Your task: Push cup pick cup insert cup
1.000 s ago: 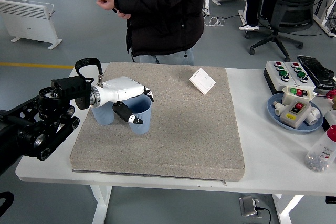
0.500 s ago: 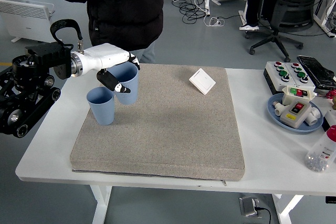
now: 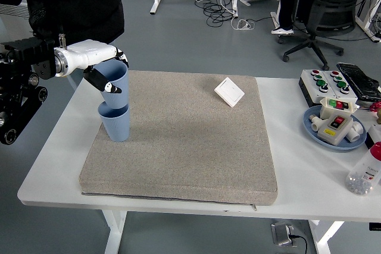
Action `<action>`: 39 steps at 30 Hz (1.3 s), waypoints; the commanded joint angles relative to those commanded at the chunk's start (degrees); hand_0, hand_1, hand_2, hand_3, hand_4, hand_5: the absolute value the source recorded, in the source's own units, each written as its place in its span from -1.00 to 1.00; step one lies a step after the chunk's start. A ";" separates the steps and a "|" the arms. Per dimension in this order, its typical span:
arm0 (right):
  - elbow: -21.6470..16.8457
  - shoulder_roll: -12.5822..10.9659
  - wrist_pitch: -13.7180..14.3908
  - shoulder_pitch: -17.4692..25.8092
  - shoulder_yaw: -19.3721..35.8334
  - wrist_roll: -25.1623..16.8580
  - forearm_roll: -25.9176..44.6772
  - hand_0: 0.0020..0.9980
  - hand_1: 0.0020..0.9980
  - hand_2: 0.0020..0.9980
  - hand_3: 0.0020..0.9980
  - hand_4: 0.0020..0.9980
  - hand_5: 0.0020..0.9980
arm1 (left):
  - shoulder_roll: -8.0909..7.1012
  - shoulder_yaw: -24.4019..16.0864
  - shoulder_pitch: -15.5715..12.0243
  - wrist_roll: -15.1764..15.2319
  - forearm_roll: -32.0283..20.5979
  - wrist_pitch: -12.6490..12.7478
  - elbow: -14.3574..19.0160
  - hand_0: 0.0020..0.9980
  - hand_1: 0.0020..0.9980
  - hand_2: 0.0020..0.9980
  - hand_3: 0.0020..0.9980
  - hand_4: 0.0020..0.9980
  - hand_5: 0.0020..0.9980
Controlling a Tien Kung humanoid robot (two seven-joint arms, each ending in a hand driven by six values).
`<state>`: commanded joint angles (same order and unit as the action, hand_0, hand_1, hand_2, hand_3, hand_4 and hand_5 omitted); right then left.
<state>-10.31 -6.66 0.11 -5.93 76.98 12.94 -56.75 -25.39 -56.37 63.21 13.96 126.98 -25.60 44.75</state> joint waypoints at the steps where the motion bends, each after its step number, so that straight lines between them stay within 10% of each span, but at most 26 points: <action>1: 0.00 0.00 0.00 0.01 0.00 -0.01 -0.01 0.57 0.39 0.44 0.17 -0.71 0.05 | -0.07 0.09 -0.06 -0.02 -0.02 -0.05 -0.03 0.03 0.11 0.24 0.19 -0.26 -1.00; 23: 0.00 0.08 0.06 -0.17 0.02 -0.12 -0.01 0.56 0.39 0.44 0.17 -0.71 0.05 | 1.37 3.43 -0.64 0.09 1.62 1.75 -3.52 0.03 0.15 0.27 0.21 -0.10 -1.00; 24: 0.00 0.07 0.06 -0.20 0.00 -0.13 0.02 0.56 0.39 0.44 0.16 -0.71 0.04 | 1.47 3.46 -0.64 0.10 1.84 1.89 -3.78 -0.13 0.17 0.37 0.26 0.37 -0.82; 29: 0.00 0.06 0.05 -0.34 -0.08 -0.13 0.00 0.56 0.39 0.44 0.16 -0.71 0.04 | 1.81 3.73 -0.73 0.57 2.38 3.45 -5.31 -0.13 0.17 0.37 0.26 0.37 -0.82; 30: 0.00 0.06 0.03 -0.37 -0.13 -0.13 0.02 0.56 0.39 0.44 0.16 -0.71 0.04 | 1.80 3.73 -0.78 0.71 2.32 3.72 -5.61 0.19 0.47 0.66 0.49 0.75 -0.23; 39: 0.00 0.06 0.01 -0.54 -0.26 -0.16 -0.08 0.56 0.39 0.44 0.16 -0.71 0.04 | 1.91 2.91 -0.91 0.62 2.09 4.30 -6.84 0.42 0.60 0.81 0.57 0.84 -0.02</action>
<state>-10.31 -6.61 0.12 -6.48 76.72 12.77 -56.83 -23.48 -53.46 62.29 14.58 129.07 -21.30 37.91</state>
